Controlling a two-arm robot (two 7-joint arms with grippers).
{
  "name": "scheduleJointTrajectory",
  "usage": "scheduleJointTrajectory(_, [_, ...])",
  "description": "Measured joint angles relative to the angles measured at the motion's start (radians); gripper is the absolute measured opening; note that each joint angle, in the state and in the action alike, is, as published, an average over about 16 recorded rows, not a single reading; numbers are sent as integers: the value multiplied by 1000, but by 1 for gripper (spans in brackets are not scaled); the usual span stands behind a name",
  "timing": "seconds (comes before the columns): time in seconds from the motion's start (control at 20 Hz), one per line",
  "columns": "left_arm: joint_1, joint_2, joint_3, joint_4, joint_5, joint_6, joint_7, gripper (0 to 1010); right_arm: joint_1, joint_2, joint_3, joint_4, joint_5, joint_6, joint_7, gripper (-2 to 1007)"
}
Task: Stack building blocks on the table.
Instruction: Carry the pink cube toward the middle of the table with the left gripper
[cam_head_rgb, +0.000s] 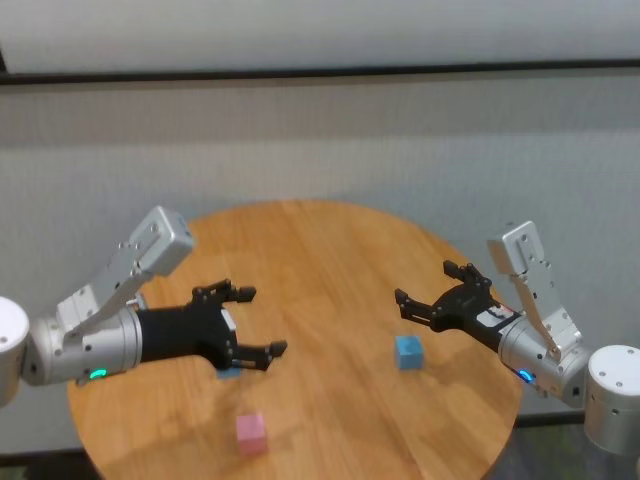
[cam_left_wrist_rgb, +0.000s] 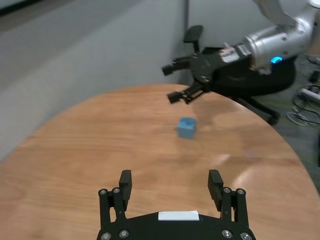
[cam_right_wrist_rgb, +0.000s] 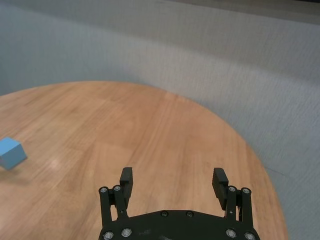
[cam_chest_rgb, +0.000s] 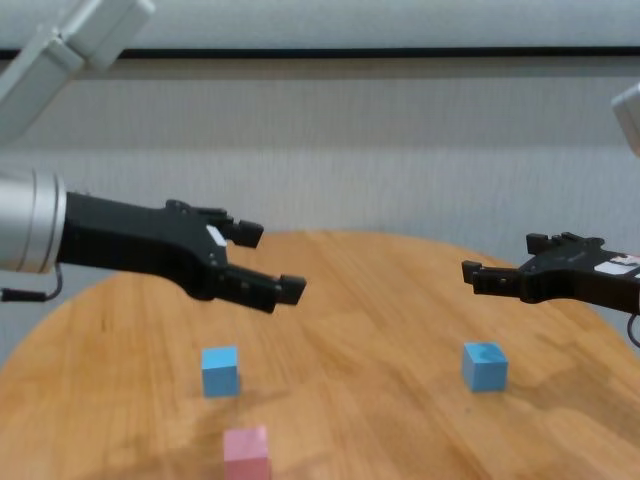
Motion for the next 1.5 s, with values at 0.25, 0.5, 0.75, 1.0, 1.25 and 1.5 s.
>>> scheduleJointTrajectory(0.25, [1, 21, 27, 2, -18, -9, -53, 1000, 0, 0, 0, 0, 0, 0, 0, 1001])
scheduleJointTrajectory(0.5, [-7, 29, 57, 27, -34, -18, -101, 1000, 0, 0, 0, 0, 0, 0, 0, 1001])
scheduleJointTrajectory(0.75, [-23, 30, 80, 66, -48, -23, -135, 1000, 0, 0, 0, 0, 0, 0, 0, 1001])
scheduleJointTrajectory(1.0, [-39, 32, 99, 105, -61, -23, -161, 1000, 0, 0, 0, 0, 0, 0, 0, 1001])
scheduleJointTrajectory(1.25, [-54, 36, 117, 136, -71, -20, -179, 1000, 0, 0, 0, 0, 0, 0, 0, 1000])
scheduleJointTrajectory(1.5, [-66, 38, 132, 162, -80, -16, -188, 1000, 0, 0, 0, 0, 0, 0, 0, 1000])
